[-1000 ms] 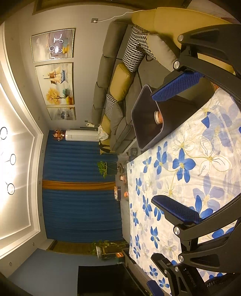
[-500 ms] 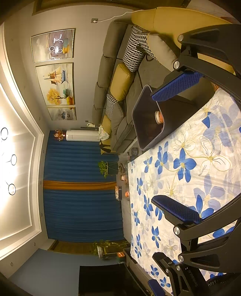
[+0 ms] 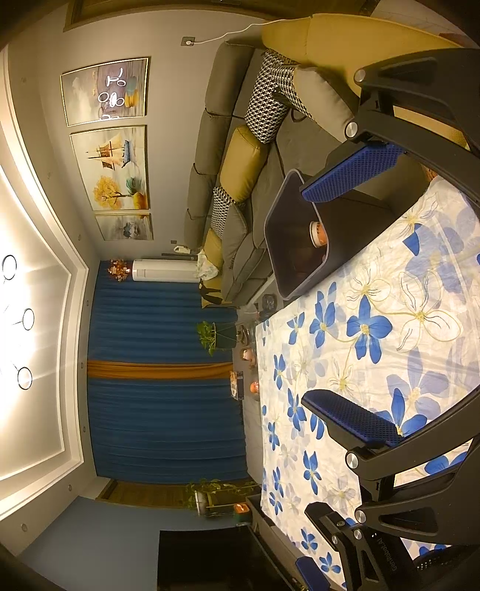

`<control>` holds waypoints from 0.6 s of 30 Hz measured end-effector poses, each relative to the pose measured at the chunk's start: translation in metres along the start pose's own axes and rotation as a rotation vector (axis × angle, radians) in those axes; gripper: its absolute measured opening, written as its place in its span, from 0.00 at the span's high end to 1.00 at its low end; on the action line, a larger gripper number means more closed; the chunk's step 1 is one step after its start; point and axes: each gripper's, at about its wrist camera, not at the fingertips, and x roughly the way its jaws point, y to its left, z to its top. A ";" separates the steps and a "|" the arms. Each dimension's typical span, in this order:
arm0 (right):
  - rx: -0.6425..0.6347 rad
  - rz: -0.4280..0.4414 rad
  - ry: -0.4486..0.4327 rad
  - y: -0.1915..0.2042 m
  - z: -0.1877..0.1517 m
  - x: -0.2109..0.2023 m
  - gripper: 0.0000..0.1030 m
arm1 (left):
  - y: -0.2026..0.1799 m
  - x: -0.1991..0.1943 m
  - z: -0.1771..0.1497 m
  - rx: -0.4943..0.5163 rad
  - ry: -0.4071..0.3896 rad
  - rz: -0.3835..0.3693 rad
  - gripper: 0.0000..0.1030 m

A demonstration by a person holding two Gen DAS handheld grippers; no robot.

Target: Collect trash

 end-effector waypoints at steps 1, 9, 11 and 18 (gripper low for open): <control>0.000 0.001 0.000 0.000 0.000 0.000 0.05 | -0.001 0.000 0.000 0.000 0.000 0.000 0.06; 0.002 0.001 0.001 0.000 0.002 0.000 0.05 | -0.001 0.000 0.001 0.002 0.001 0.000 0.06; 0.002 0.000 0.000 0.001 0.002 0.000 0.05 | -0.001 0.000 0.001 0.002 0.001 -0.001 0.06; 0.003 0.000 0.001 0.000 0.002 0.000 0.05 | -0.001 0.000 0.001 0.002 0.001 -0.001 0.06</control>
